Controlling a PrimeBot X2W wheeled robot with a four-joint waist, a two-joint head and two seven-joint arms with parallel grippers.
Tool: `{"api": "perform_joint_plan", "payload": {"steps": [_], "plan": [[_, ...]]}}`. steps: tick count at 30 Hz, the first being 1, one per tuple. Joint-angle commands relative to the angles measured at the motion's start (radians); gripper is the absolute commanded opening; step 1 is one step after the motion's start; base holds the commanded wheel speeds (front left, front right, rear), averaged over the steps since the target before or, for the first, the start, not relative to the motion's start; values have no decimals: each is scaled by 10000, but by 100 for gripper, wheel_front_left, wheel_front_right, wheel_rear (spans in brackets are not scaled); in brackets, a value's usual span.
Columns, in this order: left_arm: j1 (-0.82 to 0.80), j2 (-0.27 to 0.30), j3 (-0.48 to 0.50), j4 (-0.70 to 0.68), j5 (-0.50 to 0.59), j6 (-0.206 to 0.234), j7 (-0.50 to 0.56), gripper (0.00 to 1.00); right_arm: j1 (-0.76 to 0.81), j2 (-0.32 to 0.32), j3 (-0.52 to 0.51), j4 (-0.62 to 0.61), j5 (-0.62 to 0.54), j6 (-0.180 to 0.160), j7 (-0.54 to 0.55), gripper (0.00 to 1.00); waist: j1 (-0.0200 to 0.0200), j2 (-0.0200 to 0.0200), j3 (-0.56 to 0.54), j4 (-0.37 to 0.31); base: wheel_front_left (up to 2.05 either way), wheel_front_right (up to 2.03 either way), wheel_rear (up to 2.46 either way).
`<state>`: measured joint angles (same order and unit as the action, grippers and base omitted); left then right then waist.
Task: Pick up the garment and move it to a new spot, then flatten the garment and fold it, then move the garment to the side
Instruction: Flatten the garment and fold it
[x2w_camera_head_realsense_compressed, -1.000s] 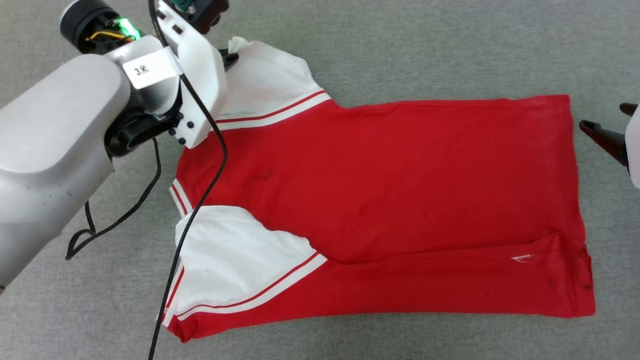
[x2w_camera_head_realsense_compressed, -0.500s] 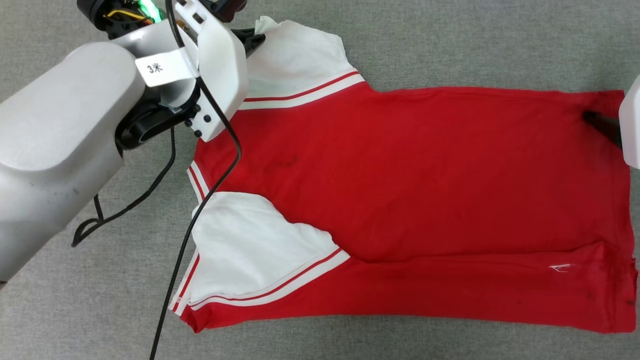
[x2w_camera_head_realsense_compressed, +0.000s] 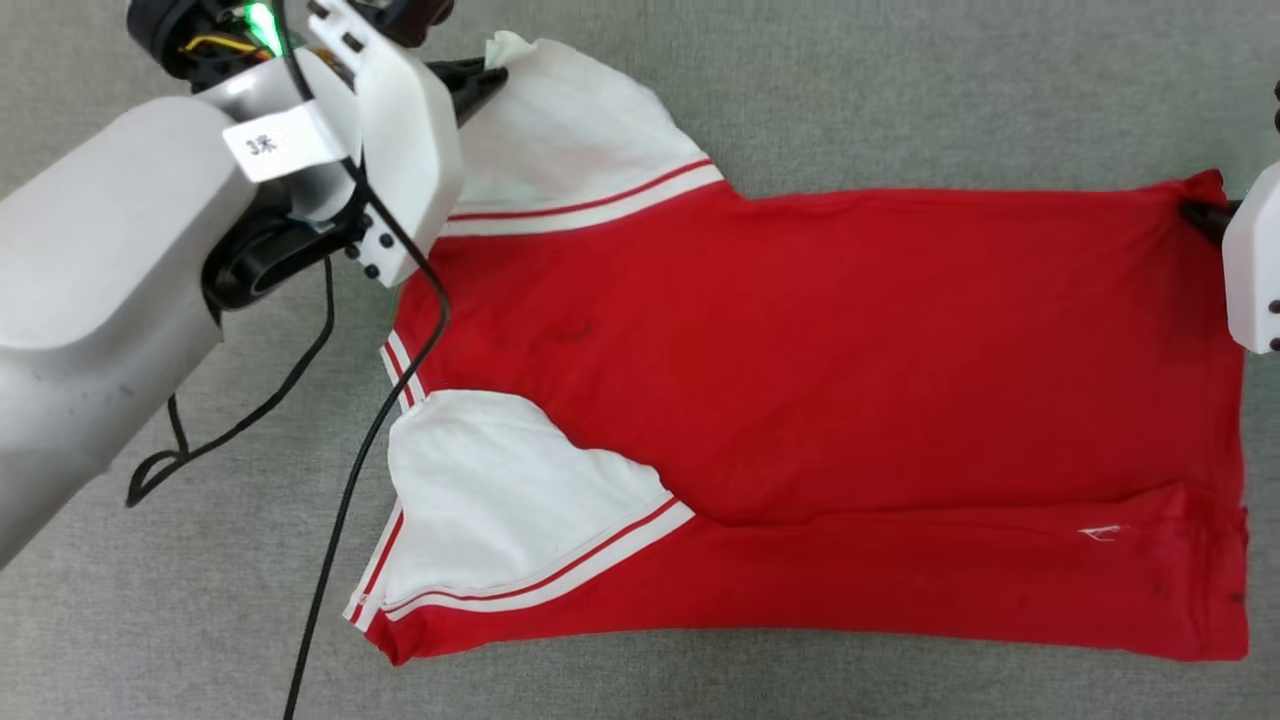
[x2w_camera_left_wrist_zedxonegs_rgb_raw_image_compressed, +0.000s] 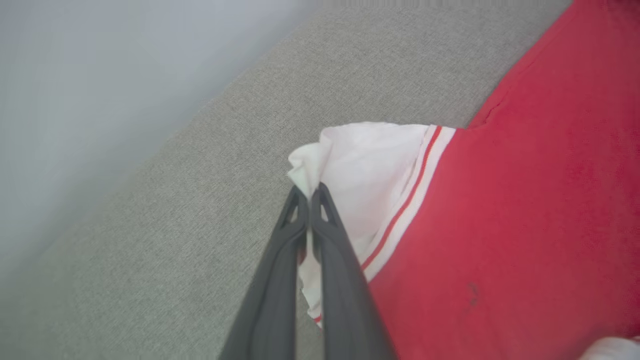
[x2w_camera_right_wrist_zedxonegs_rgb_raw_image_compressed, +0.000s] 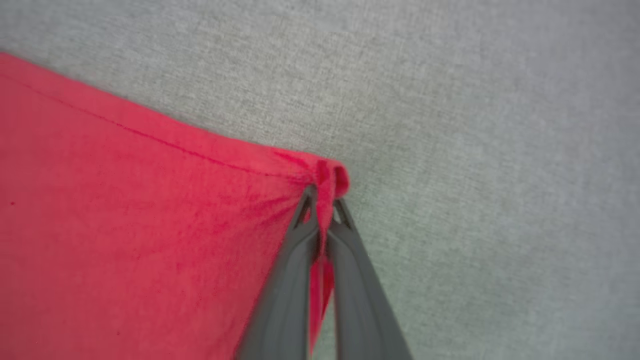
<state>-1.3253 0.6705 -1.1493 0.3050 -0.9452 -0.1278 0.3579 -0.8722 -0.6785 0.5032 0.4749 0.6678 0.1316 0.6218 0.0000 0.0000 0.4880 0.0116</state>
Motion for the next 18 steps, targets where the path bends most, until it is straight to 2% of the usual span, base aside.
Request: {"api": "perform_joint_plan", "payload": {"steps": [1, 9, 18], "plan": [[195, 53, 34, -13, -14, 57, -71, 0, 53, -111, 69, -45, 6, -19, -272, 0, 0, 0, -261, -34, 0, 0, 0], [1174, 431, -18, -453, -338, 261, -518, 0, 1036, -341, 332, -522, 133, -17, -1949, 0, 0, 0, -1409, -41, 0, 0, 0], [2965, 1468, -164, -1795, -699, 1071, -1210, 0, 2980, -331, 147, -1217, 121, -17, -2823, 0, 0, 0, -2602, -138, 0, 0, 0]]}}
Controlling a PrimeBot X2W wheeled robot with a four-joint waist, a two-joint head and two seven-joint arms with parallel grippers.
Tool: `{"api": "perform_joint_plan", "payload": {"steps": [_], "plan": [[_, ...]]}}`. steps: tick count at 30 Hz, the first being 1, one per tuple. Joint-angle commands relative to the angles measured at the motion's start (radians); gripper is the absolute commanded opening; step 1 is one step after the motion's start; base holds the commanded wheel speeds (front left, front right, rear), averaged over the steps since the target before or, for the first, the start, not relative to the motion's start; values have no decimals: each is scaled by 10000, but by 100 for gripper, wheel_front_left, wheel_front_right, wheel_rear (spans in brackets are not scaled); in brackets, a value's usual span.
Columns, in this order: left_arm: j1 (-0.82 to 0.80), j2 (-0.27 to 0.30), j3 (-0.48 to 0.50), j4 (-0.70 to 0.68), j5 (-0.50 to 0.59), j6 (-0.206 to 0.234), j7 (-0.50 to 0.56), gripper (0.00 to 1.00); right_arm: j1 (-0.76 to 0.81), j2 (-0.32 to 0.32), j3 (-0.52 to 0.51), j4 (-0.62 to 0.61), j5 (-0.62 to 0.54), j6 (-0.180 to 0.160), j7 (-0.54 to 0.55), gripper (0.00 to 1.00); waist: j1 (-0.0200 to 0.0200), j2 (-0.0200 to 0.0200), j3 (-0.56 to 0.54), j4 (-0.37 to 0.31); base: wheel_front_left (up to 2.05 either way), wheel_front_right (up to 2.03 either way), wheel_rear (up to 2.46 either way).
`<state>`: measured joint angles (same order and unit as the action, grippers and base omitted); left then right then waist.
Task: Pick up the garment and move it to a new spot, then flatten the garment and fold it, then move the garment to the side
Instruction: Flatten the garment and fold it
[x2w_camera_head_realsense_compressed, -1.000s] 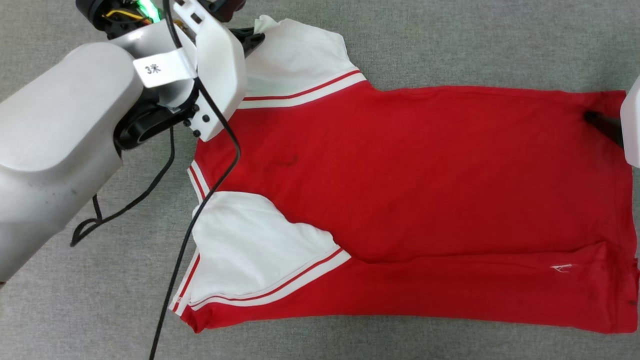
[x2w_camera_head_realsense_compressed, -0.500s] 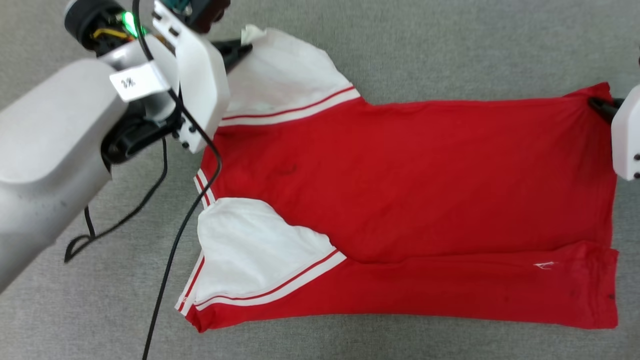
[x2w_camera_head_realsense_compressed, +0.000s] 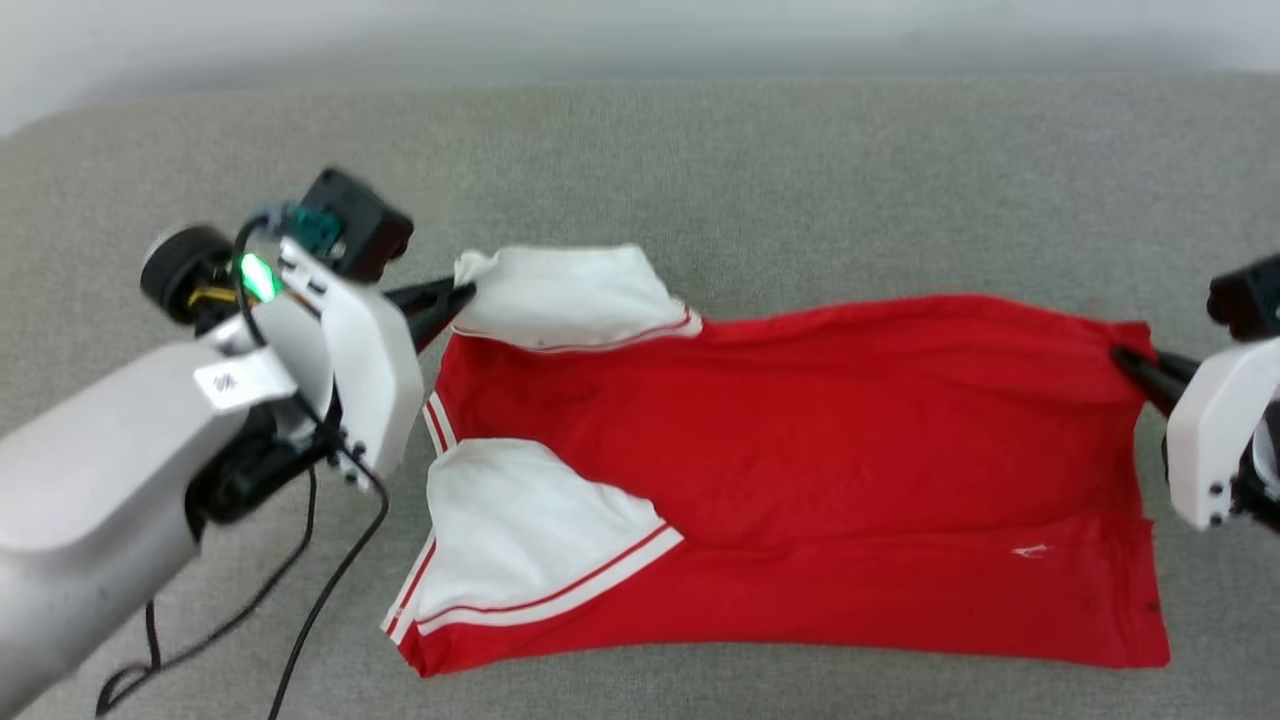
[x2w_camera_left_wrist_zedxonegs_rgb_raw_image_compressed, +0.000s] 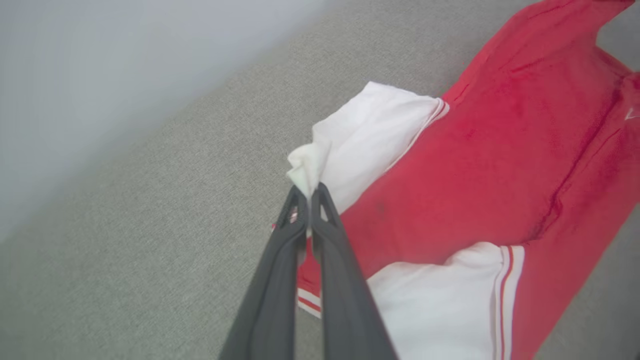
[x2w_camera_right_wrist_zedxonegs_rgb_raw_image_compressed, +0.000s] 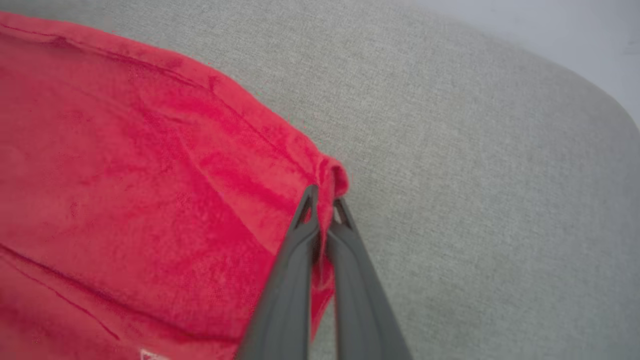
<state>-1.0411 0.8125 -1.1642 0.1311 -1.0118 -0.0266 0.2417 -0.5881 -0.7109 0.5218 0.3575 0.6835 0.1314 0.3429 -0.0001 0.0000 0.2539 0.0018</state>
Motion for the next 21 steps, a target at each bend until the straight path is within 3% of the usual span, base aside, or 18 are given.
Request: {"api": "perform_joint_plan", "payload": {"steps": [1, 13, 17, 21], "plan": [[368, 151, -57, -210, -56, 173, -128, 0, 360, -11, -72, -105, -41, -15, -79, 0, 1, 0, -406, -44, 0, 0, 0], [3329, 883, -521, -1466, -957, 1363, -1120, 0, 2933, 66, -699, -752, 334, -15, -169, 0, 1, 0, -1671, 65, 0, 0, 0], [4076, 968, -623, -1515, -1202, 1608, -1396, 0, 3652, 115, -877, -856, 432, -16, -130, 0, 1, 0, -1813, 138, 0, 0, 0], [4562, 782, -702, -1201, -1401, 1555, -1588, 0, 4199, 375, -940, -733, 499, -16, -96, 0, 1, 0, -1794, 164, 0, 0, 0]]}}
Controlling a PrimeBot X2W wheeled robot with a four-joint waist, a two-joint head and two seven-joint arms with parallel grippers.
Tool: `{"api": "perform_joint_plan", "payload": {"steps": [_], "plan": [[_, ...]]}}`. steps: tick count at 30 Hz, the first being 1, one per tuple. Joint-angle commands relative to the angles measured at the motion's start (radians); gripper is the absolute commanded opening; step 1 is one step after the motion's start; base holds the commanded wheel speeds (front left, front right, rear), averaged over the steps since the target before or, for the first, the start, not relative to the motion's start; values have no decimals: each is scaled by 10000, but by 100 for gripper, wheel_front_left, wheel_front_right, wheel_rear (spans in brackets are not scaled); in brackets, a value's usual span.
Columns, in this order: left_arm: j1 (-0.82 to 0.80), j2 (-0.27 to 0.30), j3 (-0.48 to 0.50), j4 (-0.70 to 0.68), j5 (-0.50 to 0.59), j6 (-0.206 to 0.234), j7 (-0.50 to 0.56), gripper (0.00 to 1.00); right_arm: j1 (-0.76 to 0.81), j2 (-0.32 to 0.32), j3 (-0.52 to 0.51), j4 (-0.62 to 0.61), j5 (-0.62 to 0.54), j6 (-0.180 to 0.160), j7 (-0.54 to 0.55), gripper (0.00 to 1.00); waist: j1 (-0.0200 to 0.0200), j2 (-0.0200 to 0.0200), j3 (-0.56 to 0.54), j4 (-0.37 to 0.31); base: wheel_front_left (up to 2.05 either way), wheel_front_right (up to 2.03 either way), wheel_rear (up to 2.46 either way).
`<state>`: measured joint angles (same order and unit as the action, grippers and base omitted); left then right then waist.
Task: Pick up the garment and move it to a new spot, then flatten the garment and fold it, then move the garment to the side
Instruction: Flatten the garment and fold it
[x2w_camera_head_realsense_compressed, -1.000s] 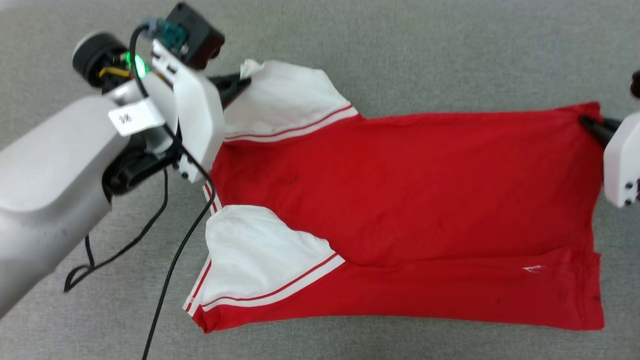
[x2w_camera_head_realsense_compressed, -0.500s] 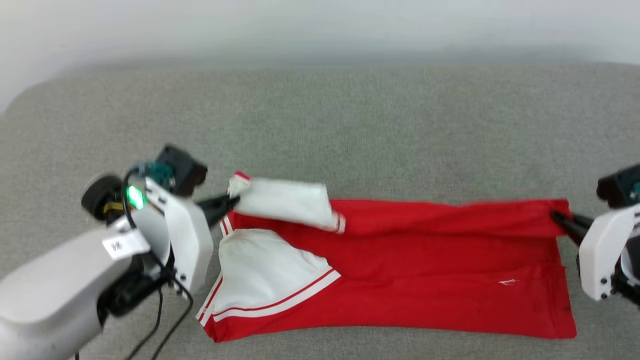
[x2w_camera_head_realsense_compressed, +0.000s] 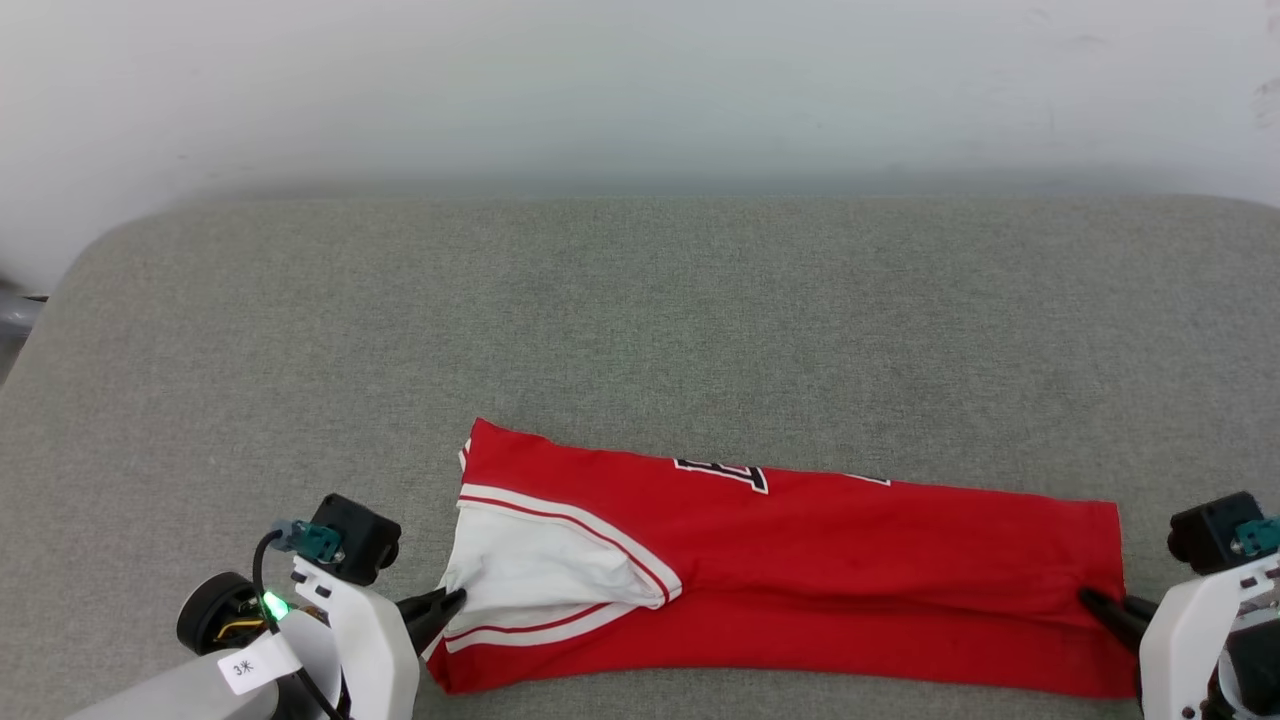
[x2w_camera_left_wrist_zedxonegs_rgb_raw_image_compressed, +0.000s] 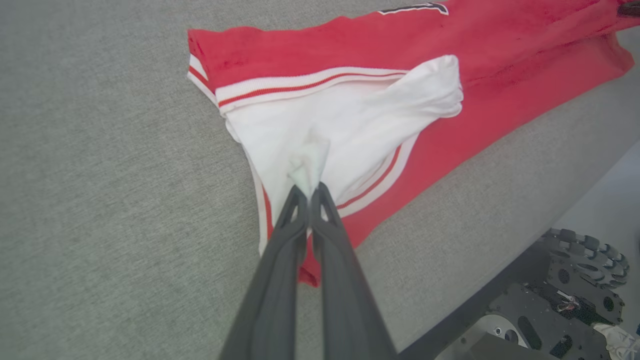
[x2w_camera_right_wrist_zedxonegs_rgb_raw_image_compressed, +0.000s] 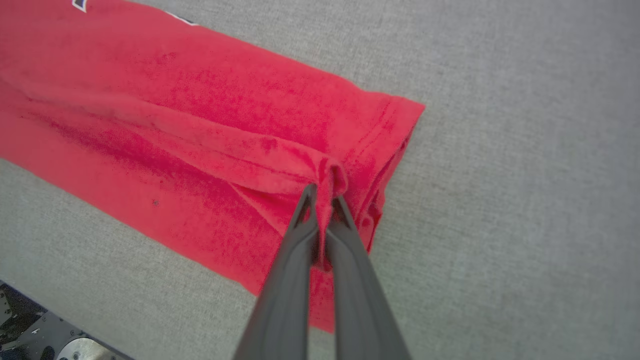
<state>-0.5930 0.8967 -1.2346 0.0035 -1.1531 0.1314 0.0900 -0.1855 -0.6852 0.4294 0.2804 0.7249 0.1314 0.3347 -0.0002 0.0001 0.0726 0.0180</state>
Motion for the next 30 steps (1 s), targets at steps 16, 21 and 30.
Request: {"api": "perform_joint_plan", "payload": {"steps": [16, 21, 30], "plan": [[749, -528, 535, 861, 185, 663, -2018, 100, 349, 353, -393, 165, 89, -16, -821, 100, 2, -1, -131, -285, 0, 0, 0], [1131, -327, 1136, 249, 317, 1605, -3119, 100, 545, -46, -1099, -647, 119, -16, -836, 100, 2, -1, -304, -350, 0, 0, 0], [1967, -761, 3170, -217, 1886, 3079, -3563, 100, 417, -425, -1749, -1155, 443, -12, 376, 100, 2, -1, -242, -247, 0, 0, 0]]}}
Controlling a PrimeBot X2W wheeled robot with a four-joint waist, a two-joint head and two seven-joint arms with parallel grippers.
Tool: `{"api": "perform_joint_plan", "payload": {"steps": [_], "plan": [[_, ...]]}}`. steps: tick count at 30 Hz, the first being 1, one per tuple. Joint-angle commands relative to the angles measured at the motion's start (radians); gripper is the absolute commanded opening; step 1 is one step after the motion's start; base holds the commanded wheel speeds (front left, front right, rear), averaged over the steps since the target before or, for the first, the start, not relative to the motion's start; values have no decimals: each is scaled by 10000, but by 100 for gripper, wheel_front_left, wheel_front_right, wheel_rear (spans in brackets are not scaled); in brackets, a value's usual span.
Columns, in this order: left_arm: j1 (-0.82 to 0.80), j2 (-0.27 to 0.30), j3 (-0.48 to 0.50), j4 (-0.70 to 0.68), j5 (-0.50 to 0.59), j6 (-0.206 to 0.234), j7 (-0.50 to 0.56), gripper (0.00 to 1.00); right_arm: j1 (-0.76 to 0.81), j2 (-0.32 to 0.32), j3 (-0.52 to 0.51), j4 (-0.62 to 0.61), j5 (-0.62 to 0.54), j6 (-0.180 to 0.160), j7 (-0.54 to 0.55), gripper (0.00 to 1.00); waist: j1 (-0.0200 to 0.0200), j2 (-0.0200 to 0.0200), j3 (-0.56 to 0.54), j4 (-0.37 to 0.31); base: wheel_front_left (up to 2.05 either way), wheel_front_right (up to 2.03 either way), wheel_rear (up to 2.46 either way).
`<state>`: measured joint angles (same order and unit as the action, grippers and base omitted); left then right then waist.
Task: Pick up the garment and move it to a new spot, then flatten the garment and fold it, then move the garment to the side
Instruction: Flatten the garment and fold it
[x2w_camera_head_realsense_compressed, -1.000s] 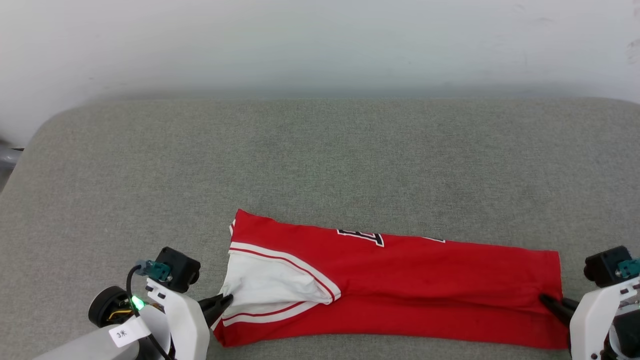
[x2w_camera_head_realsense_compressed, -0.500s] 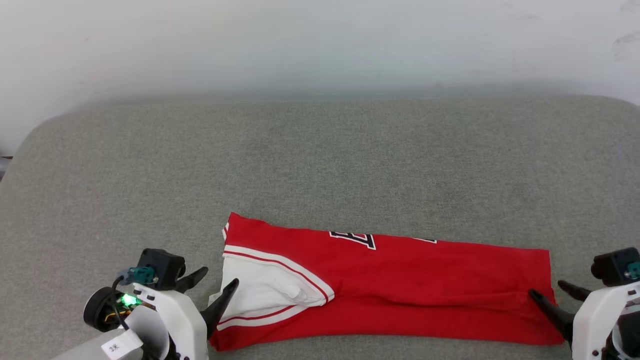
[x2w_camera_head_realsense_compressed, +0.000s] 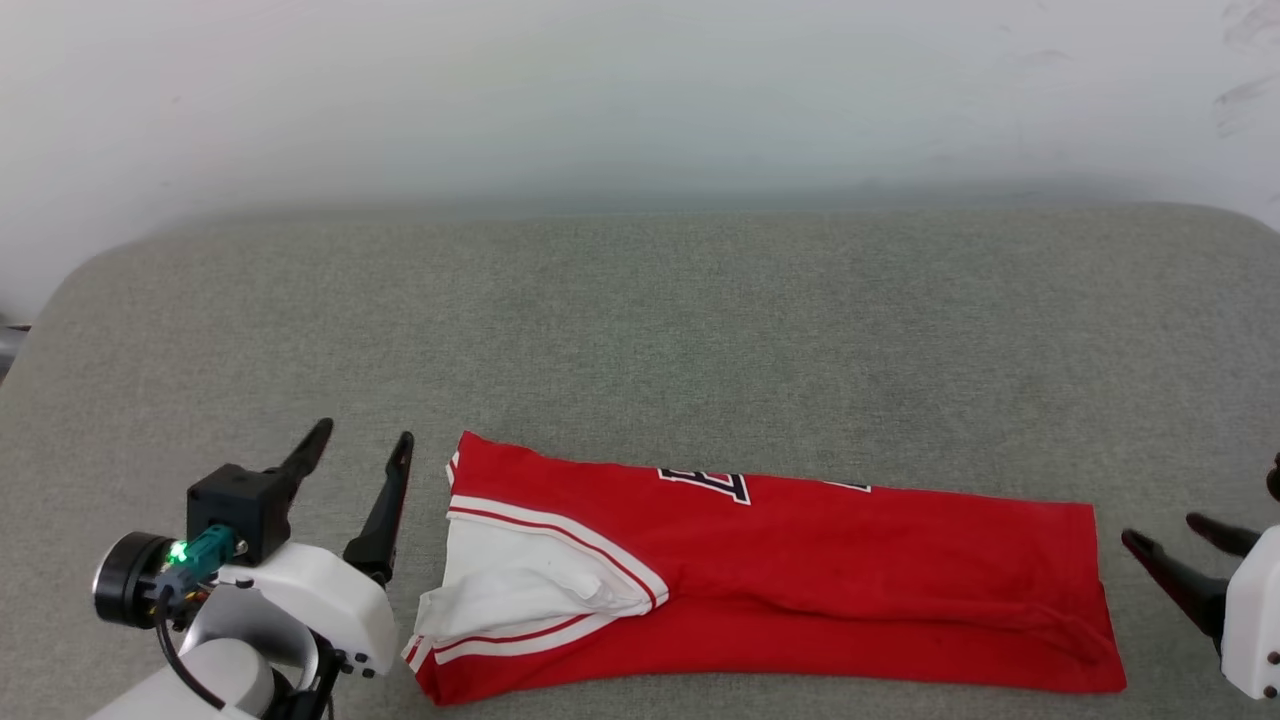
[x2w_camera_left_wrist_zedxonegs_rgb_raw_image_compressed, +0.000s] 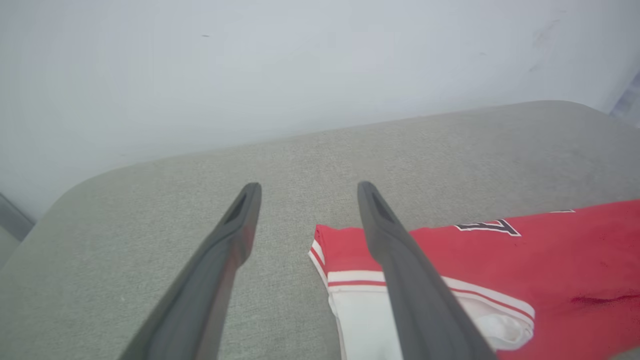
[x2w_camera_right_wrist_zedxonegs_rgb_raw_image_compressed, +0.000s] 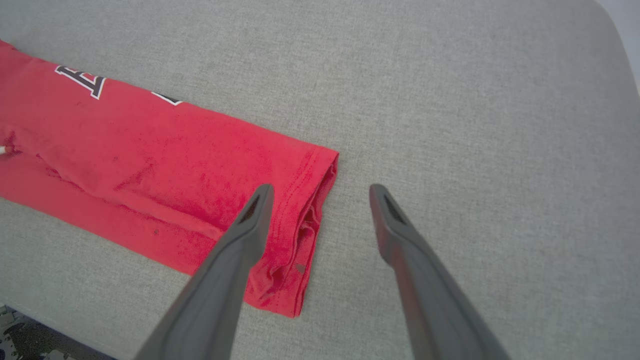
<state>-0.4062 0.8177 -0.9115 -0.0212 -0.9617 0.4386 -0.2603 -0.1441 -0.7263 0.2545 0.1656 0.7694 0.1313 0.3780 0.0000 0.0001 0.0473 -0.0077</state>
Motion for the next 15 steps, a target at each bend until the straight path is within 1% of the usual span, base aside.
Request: {"api": "perform_joint_plan", "payload": {"steps": [1, 4, 8, 11, 15], "plan": [[324, -66, 233, -9, 295, 121, -61, 100, -69, -60, 41, 29, 90, -12, 236, 100, 0, -1, 33, 34, 0, 0, 0], [892, -497, 1187, -111, 1128, 329, -55, 100, -342, -118, 199, 163, 242, -11, 974, 100, 0, -1, 125, 130, 0, 0, 0], [1661, -1091, 2285, -131, 2274, 478, -56, 100, -593, 103, 408, 621, 411, -11, 1787, 100, 0, -1, 266, 296, 0, 0, 0], [2174, -1588, 3056, -151, 3063, 523, -57, 100, -804, 293, 567, 1074, 424, -11, 2146, 100, 0, -1, 385, 438, 0, 0, 0], [2758, -2272, 3886, -174, 3933, 305, -57, 100, -964, 577, 746, 1848, 364, -11, 2279, 100, 0, -1, 559, 651, 0, 0, 0]]}}
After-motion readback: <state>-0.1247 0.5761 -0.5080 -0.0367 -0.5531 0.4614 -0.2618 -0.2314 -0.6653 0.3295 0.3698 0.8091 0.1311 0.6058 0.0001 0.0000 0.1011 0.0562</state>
